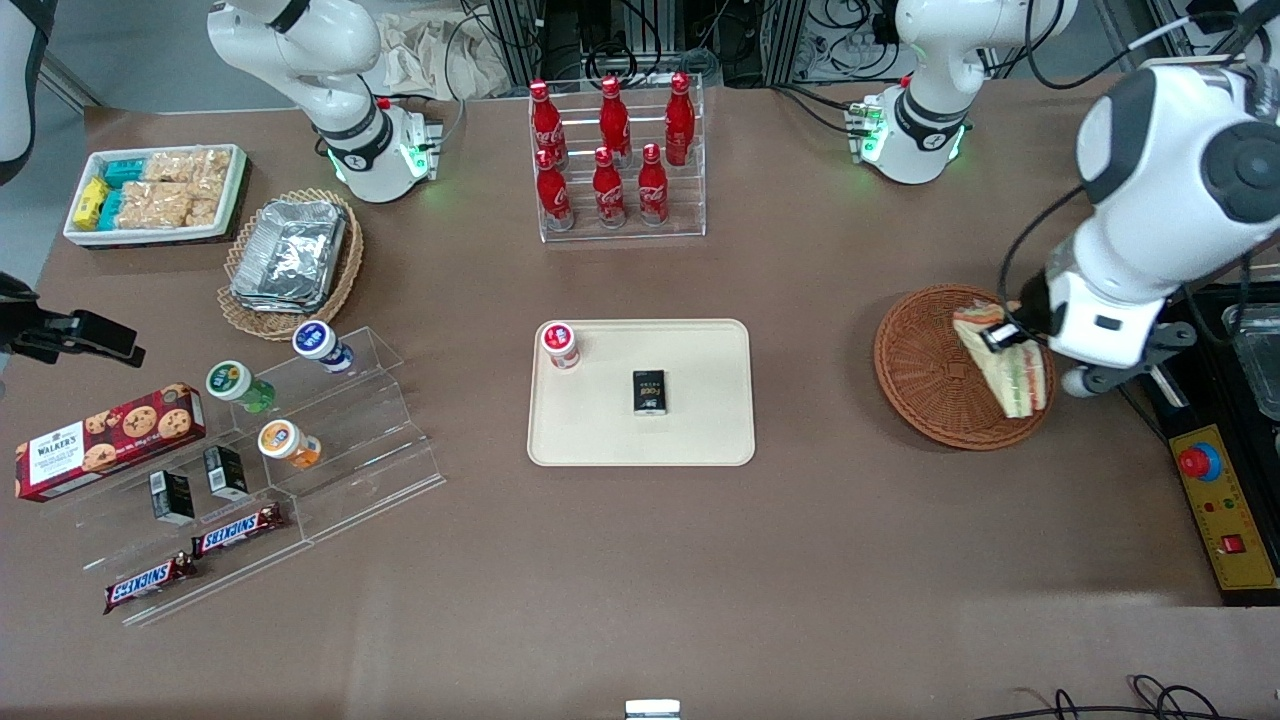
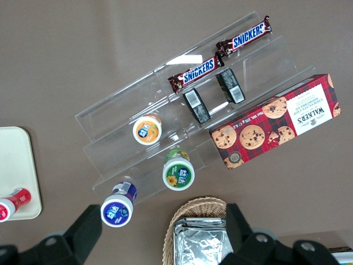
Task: Place sandwich from basket to tray
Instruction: 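Carry the sandwich over the white tray beside the black tissue pack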
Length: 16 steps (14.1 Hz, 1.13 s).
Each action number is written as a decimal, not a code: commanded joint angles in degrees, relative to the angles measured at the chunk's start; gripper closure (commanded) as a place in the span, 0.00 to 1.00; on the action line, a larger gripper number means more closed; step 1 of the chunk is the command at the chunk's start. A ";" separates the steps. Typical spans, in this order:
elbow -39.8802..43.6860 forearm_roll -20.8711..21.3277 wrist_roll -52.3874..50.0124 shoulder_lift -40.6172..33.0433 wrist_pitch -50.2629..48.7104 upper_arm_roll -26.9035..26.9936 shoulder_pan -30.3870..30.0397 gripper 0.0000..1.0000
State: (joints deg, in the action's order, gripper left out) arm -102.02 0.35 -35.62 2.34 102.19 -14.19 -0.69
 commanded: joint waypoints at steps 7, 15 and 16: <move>1.91 0.97 -5.78 13.37 8.01 -14.46 5.50 1.00; 1.83 12.81 -16.32 29.90 23.05 -14.20 13.87 1.00; 1.91 14.23 -16.32 31.22 23.40 -14.29 13.87 1.00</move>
State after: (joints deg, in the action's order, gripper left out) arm -101.69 11.24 -50.17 30.92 124.90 -28.65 12.46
